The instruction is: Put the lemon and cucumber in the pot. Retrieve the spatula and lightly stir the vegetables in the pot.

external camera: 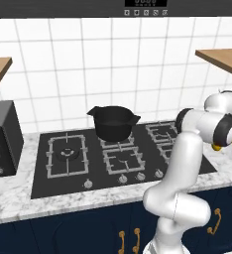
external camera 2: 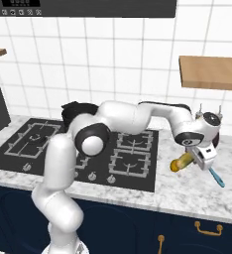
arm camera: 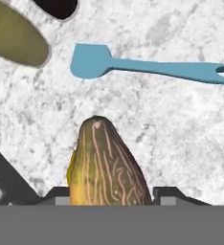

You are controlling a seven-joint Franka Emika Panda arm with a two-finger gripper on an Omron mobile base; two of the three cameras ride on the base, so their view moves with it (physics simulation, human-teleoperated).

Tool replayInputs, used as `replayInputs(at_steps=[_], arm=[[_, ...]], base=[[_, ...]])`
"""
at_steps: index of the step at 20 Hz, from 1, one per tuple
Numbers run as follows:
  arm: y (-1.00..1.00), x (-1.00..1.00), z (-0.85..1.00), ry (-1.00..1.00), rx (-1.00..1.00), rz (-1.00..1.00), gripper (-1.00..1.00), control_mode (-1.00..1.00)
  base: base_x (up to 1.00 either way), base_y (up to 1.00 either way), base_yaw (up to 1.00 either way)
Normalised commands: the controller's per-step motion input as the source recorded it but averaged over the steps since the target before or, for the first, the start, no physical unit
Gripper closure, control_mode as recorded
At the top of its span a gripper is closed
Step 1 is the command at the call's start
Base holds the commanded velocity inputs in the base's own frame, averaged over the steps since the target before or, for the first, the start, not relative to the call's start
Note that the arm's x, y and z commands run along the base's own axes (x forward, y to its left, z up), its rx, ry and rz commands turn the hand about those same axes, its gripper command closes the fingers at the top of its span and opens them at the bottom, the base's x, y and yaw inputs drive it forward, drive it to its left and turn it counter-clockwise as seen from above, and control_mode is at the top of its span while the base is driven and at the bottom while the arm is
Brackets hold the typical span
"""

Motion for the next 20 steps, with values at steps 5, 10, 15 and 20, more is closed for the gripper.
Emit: replayInputs(at_steps=[5, 10, 15, 20], arm=[[0.97, 0.20, 0.51, 0.00, -0.01, 0.07, 1.00, -1.00], [1.00, 0.39, 0.34, 0.00, -0.06, 0.13, 1.00, -1.00], [1.00, 0.25, 0.17, 0.00, -0.14, 0.15, 1.00, -1.00], [1.00, 0.38, 0.13, 0.00, -0.15, 0.15, 1.00, -1.00]], base=[[0.00, 0.00, 0.00], [0.00, 0.00, 0.00], [0.00, 0.00, 0.00], [0.00, 0.00, 0.00]])
